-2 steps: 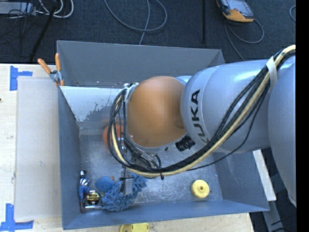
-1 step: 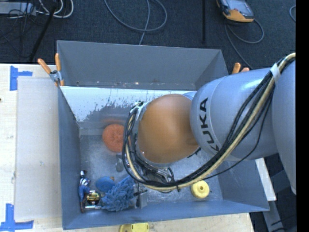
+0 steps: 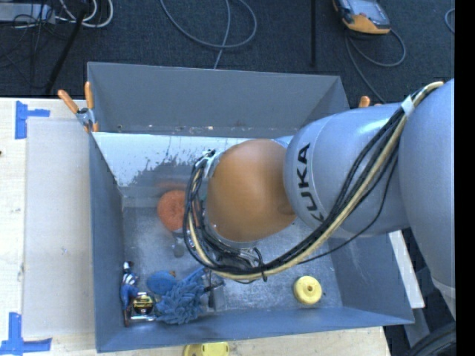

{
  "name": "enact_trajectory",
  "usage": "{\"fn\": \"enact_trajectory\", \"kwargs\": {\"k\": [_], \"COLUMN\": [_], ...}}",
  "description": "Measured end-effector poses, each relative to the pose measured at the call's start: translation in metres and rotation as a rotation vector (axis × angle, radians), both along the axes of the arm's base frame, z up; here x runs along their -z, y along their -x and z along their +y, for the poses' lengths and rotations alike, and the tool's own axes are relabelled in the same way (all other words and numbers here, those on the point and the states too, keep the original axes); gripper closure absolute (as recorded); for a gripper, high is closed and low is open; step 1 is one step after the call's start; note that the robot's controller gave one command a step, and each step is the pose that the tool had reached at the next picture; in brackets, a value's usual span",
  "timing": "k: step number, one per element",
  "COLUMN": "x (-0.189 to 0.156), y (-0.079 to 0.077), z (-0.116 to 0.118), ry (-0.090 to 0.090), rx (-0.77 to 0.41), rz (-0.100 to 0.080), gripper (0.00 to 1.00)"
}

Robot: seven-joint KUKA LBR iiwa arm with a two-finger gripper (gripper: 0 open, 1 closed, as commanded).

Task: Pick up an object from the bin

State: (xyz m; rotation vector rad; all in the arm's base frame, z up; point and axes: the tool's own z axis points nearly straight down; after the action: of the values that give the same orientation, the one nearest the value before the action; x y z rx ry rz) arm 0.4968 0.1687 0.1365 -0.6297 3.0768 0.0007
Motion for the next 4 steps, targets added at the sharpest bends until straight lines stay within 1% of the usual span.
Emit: {"fn": "enact_trajectory", "kwargs": {"k": [1, 2, 4], "x": [0.065, 0.067, 0.063], "y": [-0.015, -0.003, -0.002], "z": [-0.017, -0.027, -0.028], "ry": [0.001, 0.000, 0.001], "rx": [-0.096, -0.215, -0.213], "rz": [0.001, 0.003, 0.006], "gripper": [0.00, 1.00, 1.00]}}
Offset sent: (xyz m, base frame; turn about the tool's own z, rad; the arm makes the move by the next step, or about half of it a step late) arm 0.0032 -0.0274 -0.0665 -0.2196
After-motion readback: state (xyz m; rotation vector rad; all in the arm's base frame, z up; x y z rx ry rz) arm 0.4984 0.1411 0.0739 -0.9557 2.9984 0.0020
